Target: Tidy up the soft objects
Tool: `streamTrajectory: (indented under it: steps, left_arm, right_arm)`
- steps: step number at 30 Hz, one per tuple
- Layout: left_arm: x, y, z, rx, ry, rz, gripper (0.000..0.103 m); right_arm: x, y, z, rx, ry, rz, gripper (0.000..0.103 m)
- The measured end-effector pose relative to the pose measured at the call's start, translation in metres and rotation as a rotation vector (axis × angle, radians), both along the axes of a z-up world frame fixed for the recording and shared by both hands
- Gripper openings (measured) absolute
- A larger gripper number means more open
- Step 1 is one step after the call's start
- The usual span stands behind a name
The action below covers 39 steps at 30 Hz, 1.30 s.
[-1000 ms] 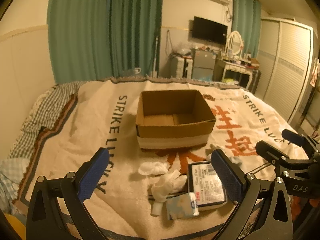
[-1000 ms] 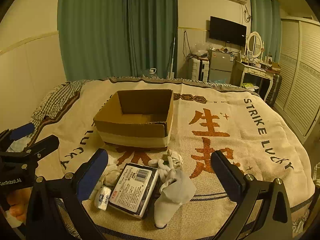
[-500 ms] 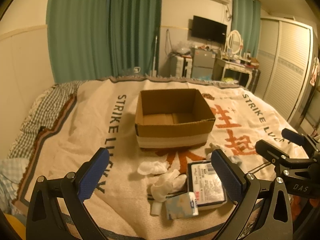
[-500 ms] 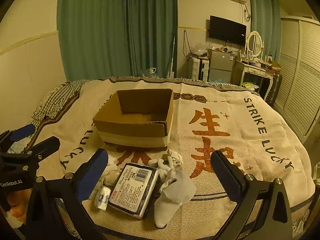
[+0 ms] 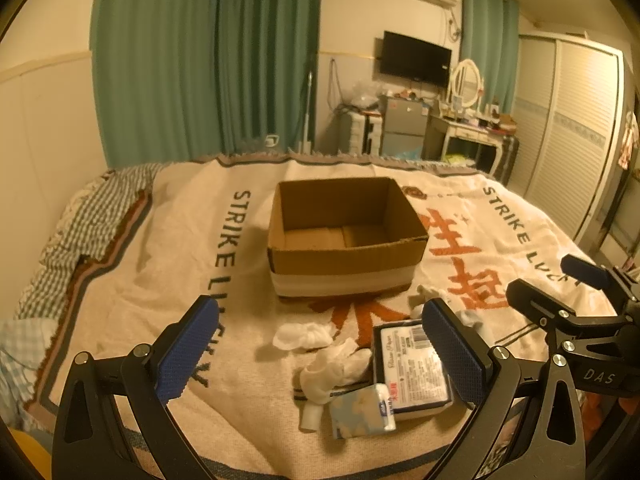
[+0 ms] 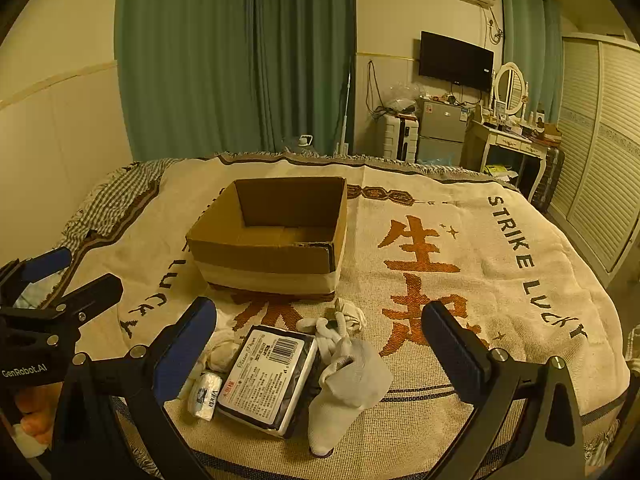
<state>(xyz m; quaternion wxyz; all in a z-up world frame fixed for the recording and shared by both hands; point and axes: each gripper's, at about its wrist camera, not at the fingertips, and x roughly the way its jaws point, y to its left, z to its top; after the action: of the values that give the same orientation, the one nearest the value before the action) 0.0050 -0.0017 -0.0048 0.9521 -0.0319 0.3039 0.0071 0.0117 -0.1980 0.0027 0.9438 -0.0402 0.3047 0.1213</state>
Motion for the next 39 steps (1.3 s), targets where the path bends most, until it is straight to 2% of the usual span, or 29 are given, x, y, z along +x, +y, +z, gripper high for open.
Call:
streamTrajectory:
  steps: [22, 31, 35, 39]
  left_arm:
    - [0.001, 0.0, 0.001, -0.005, -0.001, 0.001, 0.103]
    - [-0.005, 0.001, 0.006, -0.001, -0.024, 0.007, 0.103]
    - [-0.003, 0.0, -0.007, 0.003, 0.024, 0.019, 0.103]
    - [0.011, -0.003, -0.04, -0.018, 0.164, 0.019, 0.102]
  right_arm:
    - [-0.001, 0.001, -0.001, -0.003, -0.005, 0.007, 0.103]
    - [-0.009, 0.001, 0.01, -0.009, -0.025, 0.01, 0.103]
    - [-0.011, -0.007, 0.006, -0.034, -0.007, -0.01, 0.103]
    - [0.001, -0.018, -0.016, -0.073, 0.082, -0.053, 0.102]
